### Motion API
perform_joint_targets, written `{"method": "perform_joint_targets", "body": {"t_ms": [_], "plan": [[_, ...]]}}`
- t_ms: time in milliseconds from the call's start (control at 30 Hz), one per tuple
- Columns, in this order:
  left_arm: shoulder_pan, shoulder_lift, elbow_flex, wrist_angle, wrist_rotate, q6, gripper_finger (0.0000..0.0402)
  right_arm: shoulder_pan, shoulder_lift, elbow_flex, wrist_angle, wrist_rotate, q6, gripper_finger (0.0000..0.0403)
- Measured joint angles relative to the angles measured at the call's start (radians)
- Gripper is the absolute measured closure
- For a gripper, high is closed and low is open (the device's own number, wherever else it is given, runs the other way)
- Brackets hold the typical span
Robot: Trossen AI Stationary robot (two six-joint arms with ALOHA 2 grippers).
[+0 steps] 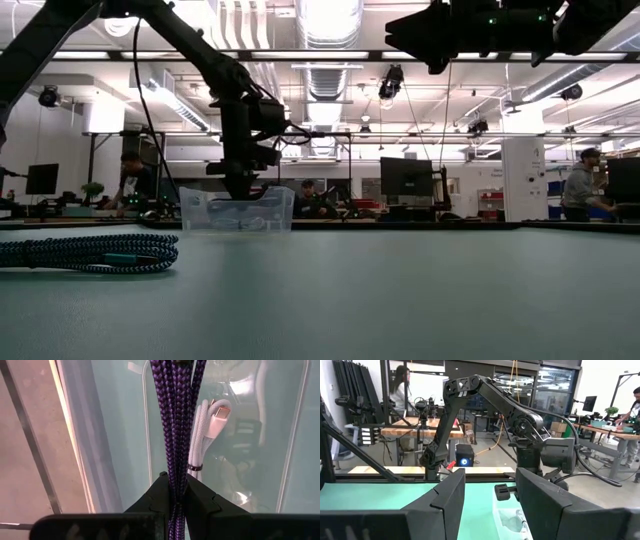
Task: Pick and place USB-C Cables
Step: Put the violet charger cable into the transparent bin
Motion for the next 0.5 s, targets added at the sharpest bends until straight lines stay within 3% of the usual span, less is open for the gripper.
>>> {"method": "perform_joint_targets", "body": {"t_ms": [500], "plan": [[0.0,0.0,-0.045,0.042,-0.001,0.019,0.0383,0.0,0.0,0.0,-0.001,0.0,0.0,0.0236]]}}
